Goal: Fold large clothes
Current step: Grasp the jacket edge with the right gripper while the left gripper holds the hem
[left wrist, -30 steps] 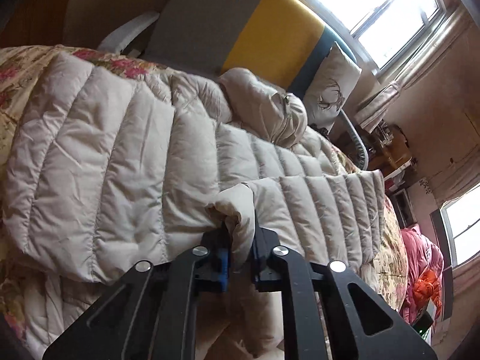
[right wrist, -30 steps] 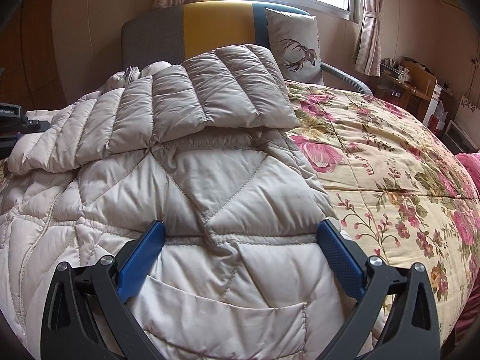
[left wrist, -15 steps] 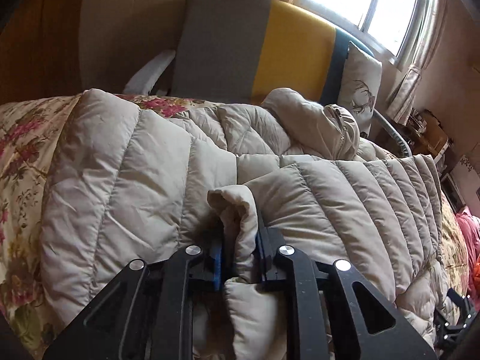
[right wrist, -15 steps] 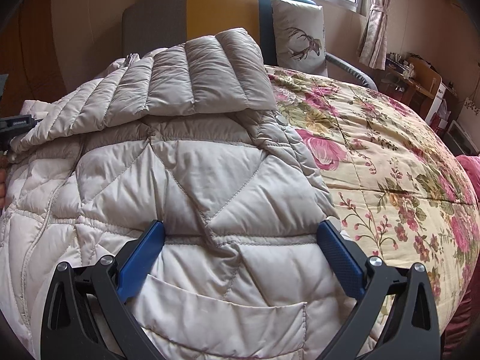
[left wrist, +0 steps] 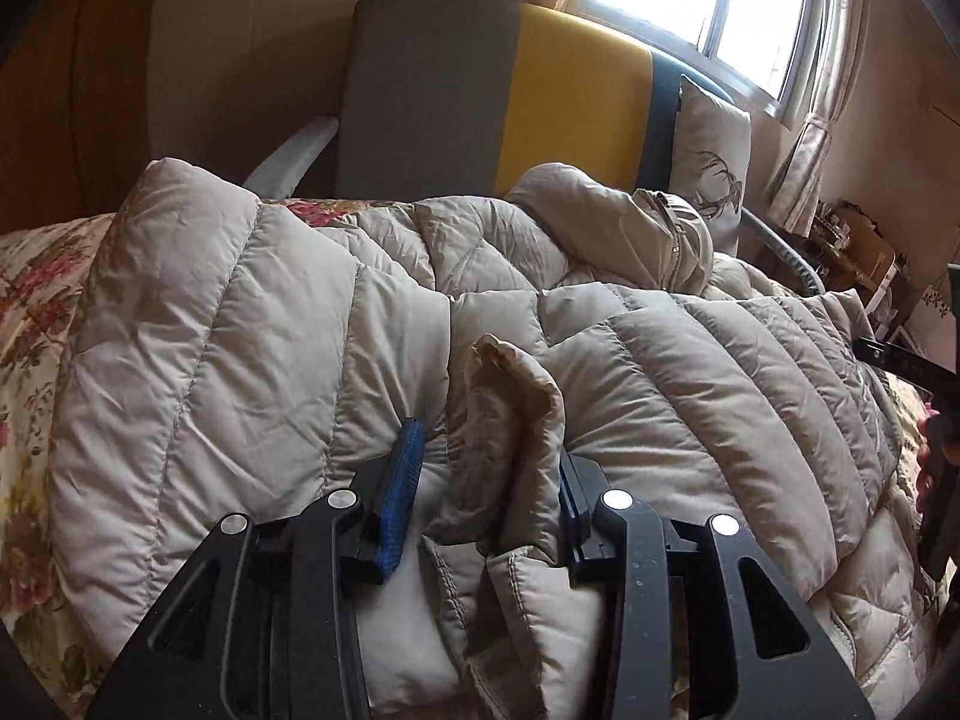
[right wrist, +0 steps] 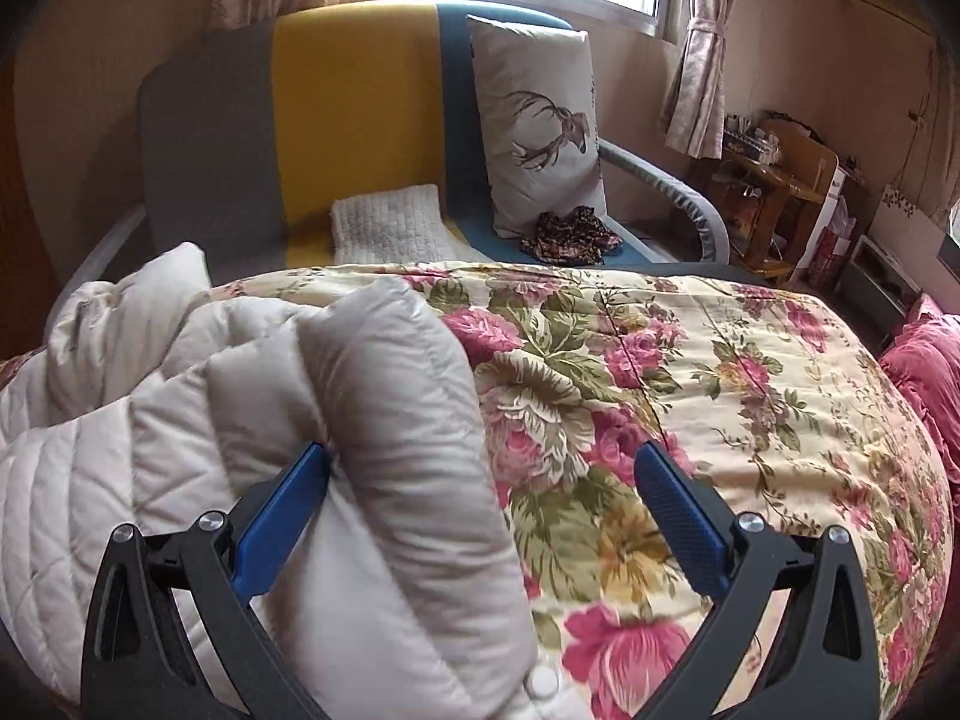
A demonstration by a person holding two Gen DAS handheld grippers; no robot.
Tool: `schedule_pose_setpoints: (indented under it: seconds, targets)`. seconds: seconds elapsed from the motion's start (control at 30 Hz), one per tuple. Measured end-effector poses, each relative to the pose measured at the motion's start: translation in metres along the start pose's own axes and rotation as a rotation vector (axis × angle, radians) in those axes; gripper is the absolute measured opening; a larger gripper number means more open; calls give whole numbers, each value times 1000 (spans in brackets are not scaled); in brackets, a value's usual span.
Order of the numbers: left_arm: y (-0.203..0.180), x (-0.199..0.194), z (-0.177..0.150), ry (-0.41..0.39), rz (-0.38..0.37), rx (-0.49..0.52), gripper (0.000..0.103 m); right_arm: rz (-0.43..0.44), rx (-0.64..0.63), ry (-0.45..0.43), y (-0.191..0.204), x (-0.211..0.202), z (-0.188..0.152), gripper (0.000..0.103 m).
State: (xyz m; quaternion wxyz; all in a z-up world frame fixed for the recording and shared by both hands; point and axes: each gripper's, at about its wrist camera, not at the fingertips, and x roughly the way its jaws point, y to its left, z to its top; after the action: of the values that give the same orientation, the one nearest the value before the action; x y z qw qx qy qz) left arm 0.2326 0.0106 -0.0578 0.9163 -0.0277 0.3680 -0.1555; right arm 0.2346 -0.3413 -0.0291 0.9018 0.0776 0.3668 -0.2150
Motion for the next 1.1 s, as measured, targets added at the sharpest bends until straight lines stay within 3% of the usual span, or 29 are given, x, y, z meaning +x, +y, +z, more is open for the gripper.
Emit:
schedule_pose_setpoints:
  seconds: [0.07, 0.13, 0.33, 0.4, 0.57, 0.67, 0.73, 0.8, 0.93, 1.1]
  targets:
    - [-1, 2, 0, 9, 3, 8, 38, -39, 14, 60, -6, 28, 2, 101]
    - [-4, 5, 0, 18, 8, 24, 38, 10, 63, 125, -17, 52, -7, 101]
    - [-7, 10, 0, 28, 21, 43, 38, 61, 135, 125, -33, 52, -14, 101]
    - [-7, 10, 1, 27, 24, 45, 38, 29, 157, 97, -39, 34, -11, 101]
    - [-10, 10, 1, 21, 36, 56, 39, -14, 91, -82, -30, -10, -5, 101]
    - [-13, 9, 0, 16, 43, 62, 39, -47, 58, -8, -19, 12, 10, 101]
    - [-14, 10, 0, 20, 36, 64, 42, -127, 17, 58, -15, 36, 13, 101]
    - [-17, 11, 0, 23, 40, 73, 43, -119, 51, 97, -19, 54, 6, 101]
    - [-19, 16, 0, 29, 41, 80, 43, -122, 80, 82, -24, 56, -4, 101]
    - [-14, 16, 1, 30, 29, 67, 43, 11, 155, 93, -52, 20, -7, 101]
